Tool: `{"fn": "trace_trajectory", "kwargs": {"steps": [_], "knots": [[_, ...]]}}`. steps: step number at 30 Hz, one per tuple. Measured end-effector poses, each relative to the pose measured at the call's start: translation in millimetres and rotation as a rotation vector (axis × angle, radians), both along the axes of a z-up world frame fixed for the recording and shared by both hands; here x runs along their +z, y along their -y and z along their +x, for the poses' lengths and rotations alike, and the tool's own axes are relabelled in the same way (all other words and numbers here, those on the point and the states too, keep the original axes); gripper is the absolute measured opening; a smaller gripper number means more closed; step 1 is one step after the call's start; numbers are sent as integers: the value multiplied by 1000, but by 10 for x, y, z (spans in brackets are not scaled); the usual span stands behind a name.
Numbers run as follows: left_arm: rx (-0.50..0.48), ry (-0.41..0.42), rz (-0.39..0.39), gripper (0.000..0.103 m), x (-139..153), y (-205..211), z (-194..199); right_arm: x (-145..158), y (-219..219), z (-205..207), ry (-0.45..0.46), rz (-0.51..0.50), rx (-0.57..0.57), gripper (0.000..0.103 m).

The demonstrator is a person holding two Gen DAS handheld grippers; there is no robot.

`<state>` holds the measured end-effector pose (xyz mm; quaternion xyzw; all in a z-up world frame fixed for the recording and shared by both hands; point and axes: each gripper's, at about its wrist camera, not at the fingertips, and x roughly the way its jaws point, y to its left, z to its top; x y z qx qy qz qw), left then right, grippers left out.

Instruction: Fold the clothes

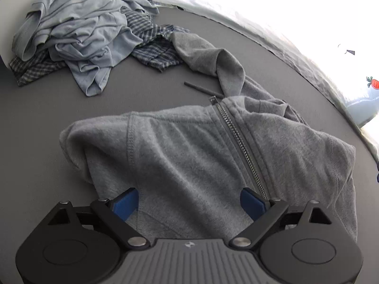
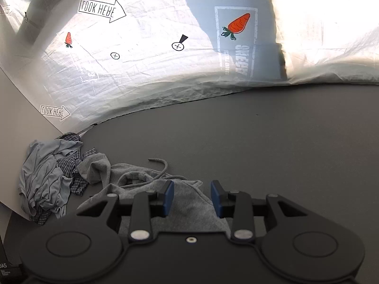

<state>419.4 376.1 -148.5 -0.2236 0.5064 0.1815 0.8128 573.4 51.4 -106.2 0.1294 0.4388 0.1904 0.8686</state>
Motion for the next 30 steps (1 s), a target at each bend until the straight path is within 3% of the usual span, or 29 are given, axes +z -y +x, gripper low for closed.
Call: {"fn": "trace_trajectory", "kwargs": {"steps": [4, 8, 9, 10, 11, 14, 19, 21, 26, 30], "knots": [[-27, -72, 9, 103, -194, 53, 82, -298, -168, 329, -75, -16, 3, 37], [-116, -123, 66, 103, -253, 131, 149, -551, -273, 318, -161, -27, 52, 43], [-124, -128, 82, 103, -264, 157, 152, -608, -277, 268, -180, -32, 67, 42], [-131, -134, 97, 103, -275, 185, 155, -642, -282, 198, -191, -36, 85, 31], [-136, -140, 113, 103, -286, 222, 158, -631, -291, 84, -183, -38, 113, 23], [-151, -146, 146, 103, -304, 313, 159, -582, -323, -271, -162, -50, 202, 16], [-150, -113, 165, 103, -300, 344, 118, -429, -327, -846, -154, -100, 311, 15], [-148, -100, 174, 103, -304, 352, 106, -349, -302, -846, -119, -105, 291, 18], [-140, -76, 192, 103, -320, 378, 98, -121, -327, -578, 22, -164, 252, 36], [-149, -85, 185, 103, -315, 366, 112, -87, -496, -185, 71, -210, 255, 38]]}}
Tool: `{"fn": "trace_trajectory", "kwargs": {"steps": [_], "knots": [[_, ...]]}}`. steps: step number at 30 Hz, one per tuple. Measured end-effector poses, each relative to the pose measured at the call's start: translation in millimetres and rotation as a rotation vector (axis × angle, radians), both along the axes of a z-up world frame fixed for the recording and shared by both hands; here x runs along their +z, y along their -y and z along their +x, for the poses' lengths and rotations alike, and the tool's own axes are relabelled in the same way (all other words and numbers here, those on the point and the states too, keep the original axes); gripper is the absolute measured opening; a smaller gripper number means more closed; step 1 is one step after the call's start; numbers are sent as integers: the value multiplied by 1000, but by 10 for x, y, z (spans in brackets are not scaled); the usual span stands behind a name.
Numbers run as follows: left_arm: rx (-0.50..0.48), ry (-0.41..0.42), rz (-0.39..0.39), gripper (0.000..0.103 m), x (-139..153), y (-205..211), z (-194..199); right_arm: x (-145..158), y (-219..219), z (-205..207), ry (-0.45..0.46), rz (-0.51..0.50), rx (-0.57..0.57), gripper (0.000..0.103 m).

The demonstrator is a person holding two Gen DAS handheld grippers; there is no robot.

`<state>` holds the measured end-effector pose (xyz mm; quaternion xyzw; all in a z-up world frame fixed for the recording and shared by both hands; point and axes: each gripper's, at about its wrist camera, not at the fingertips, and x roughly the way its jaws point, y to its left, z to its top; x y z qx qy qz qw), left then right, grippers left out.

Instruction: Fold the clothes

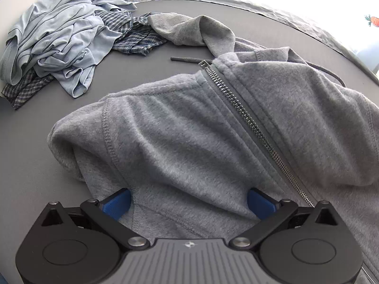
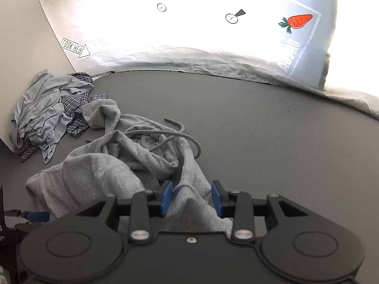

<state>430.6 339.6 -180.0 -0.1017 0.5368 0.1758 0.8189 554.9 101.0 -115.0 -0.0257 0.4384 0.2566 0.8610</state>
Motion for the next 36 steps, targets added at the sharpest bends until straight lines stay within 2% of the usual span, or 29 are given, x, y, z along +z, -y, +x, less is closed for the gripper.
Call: {"fn": "trace_trajectory", "kwargs": {"steps": [5, 10, 13, 14, 16, 19, 21, 24, 26, 29, 31, 33, 34, 35, 36], "knots": [[-22, 12, 1, 103, -8, -10, -17, -148, -336, 389, -21, -72, 39, 41], [-37, 17, 0, 103, -11, -16, -15, -452, -596, 630, -106, -131, 79, 41], [-42, 11, -4, 103, -10, -26, 0, -511, -621, 641, -74, -157, 84, 7], [-43, 11, -4, 103, -10, -29, -1, -494, -601, 624, -41, -161, 70, 6], [-34, 5, -4, 103, -2, -32, 8, -302, -487, 512, 86, -137, 32, 6], [11, 1, -8, 103, 60, -13, 26, 106, -300, 280, 357, -229, -45, 5], [-26, 25, 30, 103, 155, 86, 28, 427, -23, 159, 507, -263, -129, 5], [-137, 93, 109, 103, 404, 354, -9, 853, 472, -37, 683, -304, -238, 5], [-196, 143, 99, 103, 557, 529, -59, 1084, 851, -227, 799, -356, -318, 5], [-243, 178, 75, 103, 680, 813, -116, 1275, 1350, -471, 904, -440, -434, 5], [-258, 185, 64, 103, 705, 992, -160, 1340, 1717, -594, 920, -481, -529, 5], [-269, 162, 88, 103, 656, 1169, -236, 1275, 2108, -622, 865, -537, -638, 6], [-281, 151, 95, 103, 626, 1250, -284, 1189, 2307, -585, 805, -572, -690, 12], [-299, 136, 91, 103, 591, 1312, -343, 1084, 2505, -566, 734, -597, -728, 28], [-316, 119, 82, 103, 552, 1366, -406, 936, 2701, -584, 641, -604, -741, 33]]}}
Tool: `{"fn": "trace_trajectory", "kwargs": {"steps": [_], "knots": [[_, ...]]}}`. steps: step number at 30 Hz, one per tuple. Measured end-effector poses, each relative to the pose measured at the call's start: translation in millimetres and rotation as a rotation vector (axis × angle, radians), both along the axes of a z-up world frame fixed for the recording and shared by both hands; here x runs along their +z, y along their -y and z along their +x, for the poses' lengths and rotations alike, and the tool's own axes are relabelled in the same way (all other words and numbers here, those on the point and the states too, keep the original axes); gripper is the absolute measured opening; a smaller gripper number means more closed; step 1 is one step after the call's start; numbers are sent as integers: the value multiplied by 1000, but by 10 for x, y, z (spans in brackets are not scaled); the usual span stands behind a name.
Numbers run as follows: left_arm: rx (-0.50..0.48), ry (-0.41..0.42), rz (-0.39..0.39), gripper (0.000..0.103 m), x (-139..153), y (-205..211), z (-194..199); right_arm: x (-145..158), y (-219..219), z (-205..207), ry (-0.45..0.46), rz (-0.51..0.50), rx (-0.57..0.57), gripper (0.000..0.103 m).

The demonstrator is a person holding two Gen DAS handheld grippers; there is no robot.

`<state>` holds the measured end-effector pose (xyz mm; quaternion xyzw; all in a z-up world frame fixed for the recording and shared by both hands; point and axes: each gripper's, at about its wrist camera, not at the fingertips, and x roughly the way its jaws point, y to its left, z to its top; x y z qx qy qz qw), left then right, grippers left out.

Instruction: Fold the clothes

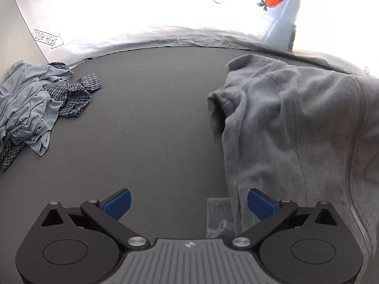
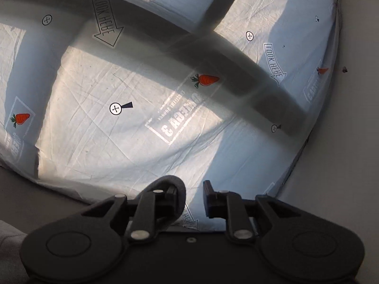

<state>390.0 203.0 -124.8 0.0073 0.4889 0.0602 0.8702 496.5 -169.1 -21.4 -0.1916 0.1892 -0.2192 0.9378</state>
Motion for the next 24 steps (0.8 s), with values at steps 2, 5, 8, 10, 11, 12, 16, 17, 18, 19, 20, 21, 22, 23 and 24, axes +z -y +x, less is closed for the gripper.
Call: {"fn": "trace_trajectory", "kwargs": {"steps": [2, 5, 8, 10, 11, 12, 16, 17, 18, 19, 20, 21, 22, 23, 24], "knots": [[-18, -33, -16, 103, -73, 82, -127, -292, 370, -68, -139, 77, -52, 35], [-46, -81, -49, 103, -167, 155, -304, -666, 554, -502, -213, 246, -60, 45], [-75, -126, -71, 103, -238, 212, -449, -997, 484, -954, -299, 366, -43, 52], [-85, -149, -109, 103, -273, 213, -511, -1177, 347, -1208, -348, 417, -37, 53], [-91, -160, -132, 103, -291, 217, -544, -1237, 285, -1300, -365, 439, -36, 54], [-99, -172, -155, 102, -311, 233, -587, -1294, 214, -1397, -383, 464, -35, 54], [-156, -210, -233, 92, -397, 313, -762, -1386, -38, -1666, -428, 558, -2, 54], [-171, -202, -230, 91, -398, 347, -788, -1380, -86, -1695, -434, 560, 10, 54], [-186, -195, -226, 88, -399, 380, -813, -1370, -126, -1715, -437, 559, 21, 54], [-197, -184, -225, 80, -399, 406, -832, -1361, -163, -1735, -439, 558, 30, 54], [-200, -171, -222, 69, -396, 423, -838, -1350, -196, -1755, -440, 557, 36, 55], [-200, -158, -216, 61, -391, 438, -840, -1333, -224, -1772, -441, 555, 41, 55], [-199, -146, -210, 46, -385, 454, -841, -1321, -244, -1789, -442, 552, 43, 55], [-199, -131, -203, 26, -370, 464, -842, -1308, -273, -1813, -440, 546, 46, 55], [-201, -114, -197, 16, -341, 468, -843, -1294, -310, -1849, -440, 536, 51, 55]]}}
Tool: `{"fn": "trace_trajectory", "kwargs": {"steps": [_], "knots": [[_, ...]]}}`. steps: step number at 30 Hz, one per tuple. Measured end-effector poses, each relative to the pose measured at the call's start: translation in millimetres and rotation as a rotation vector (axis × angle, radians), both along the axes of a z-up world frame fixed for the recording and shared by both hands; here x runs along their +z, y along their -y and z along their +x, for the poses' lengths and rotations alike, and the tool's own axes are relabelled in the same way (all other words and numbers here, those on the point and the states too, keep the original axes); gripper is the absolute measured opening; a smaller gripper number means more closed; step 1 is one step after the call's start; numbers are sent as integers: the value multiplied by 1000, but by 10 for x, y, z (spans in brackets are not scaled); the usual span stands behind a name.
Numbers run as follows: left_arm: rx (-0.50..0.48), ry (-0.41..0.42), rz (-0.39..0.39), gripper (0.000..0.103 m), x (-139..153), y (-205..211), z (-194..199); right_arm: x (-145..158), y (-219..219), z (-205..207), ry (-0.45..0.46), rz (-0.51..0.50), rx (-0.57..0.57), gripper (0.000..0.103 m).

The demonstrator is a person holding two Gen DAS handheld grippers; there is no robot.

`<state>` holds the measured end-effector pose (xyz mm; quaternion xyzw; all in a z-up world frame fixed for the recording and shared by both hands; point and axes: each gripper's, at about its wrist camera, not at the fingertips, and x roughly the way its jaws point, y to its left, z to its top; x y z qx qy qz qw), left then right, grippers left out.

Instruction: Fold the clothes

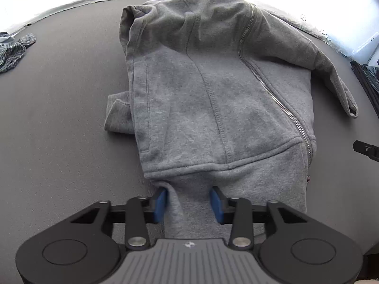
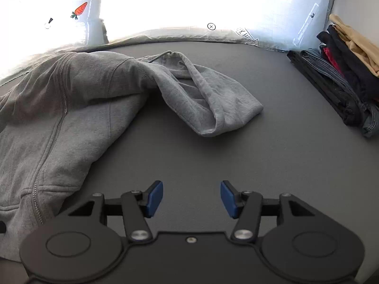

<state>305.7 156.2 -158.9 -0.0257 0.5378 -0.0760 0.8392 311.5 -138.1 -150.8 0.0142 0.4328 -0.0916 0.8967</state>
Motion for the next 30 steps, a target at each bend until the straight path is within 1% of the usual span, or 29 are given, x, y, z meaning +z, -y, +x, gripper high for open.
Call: {"fn": "trace_trajectory", "kwargs": {"steps": [1, 2, 5, 6, 9, 10, 11, 13, 15, 17, 19, 20, 21, 23, 24, 25, 26, 27, 29, 30], "knots": [[4, 19, -12, 10, 46, -15, 8, 8, -26, -34, 1, -7, 5, 55], [16, 42, -46, 7, 128, -66, 28, 15, -53, -69, 1, -12, 9, 55], [69, 135, -153, 7, 443, -256, 90, 22, -124, -136, -6, -12, 14, 55], [90, 181, -174, 7, 562, -309, 116, 20, -155, -150, -9, -14, 15, 55], [142, 305, -203, 6, 868, -514, 246, 19, -267, -169, -8, -10, 15, 55], [162, 344, -198, 3, 941, -584, 312, 19, -306, -170, -6, -7, 14, 55], [177, 379, -183, 3, 996, -665, 388, 20, -351, -166, -3, -5, 14, 55], [213, 402, -145, 3, 1016, -831, 579, 27, -447, -142, 6, 5, 18, 55], [257, 414, -102, 0, 1008, -998, 762, 31, -530, -101, 19, 30, 24, 55], [303, 390, -98, 0, 961, -1163, 924, 19, -613, -30, 26, 76, 37, 54], [328, 343, -132, 0, 890, -1311, 1036, -16, -705, 80, 34, 143, 48, 54], [323, 317, -145, 0, 849, -1360, 1082, -41, -750, 140, 37, 179, 49, 54], [296, 294, -143, 0, 802, -1369, 1110, -76, -775, 201, 37, 216, 35, 54], [230, 257, -133, 0, 706, -1343, 1118, -157, -772, 342, 34, 286, -26, 52], [191, 236, -139, 1, 655, -1318, 1104, -190, -758, 402, 37, 322, -58, 52], [155, 210, -150, 8, 606, -1290, 1083, -208, -721, 439, 46, 361, -93, 52], [120, 179, -164, 20, 561, -1258, 1055, -220, -686, 460, 55, 399, -125, 52], [86, 147, -179, 26, 516, -1226, 1027, -222, -656, 446, 62, 437, -153, 52], [31, 108, -213, 48, 456, -1175, 932, -227, -597, 418, 76, 512, -208, 53], [6, 94, -232, 54, 432, -1153, 876, -225, -574, 398, 84, 542, -228, 53]]}}
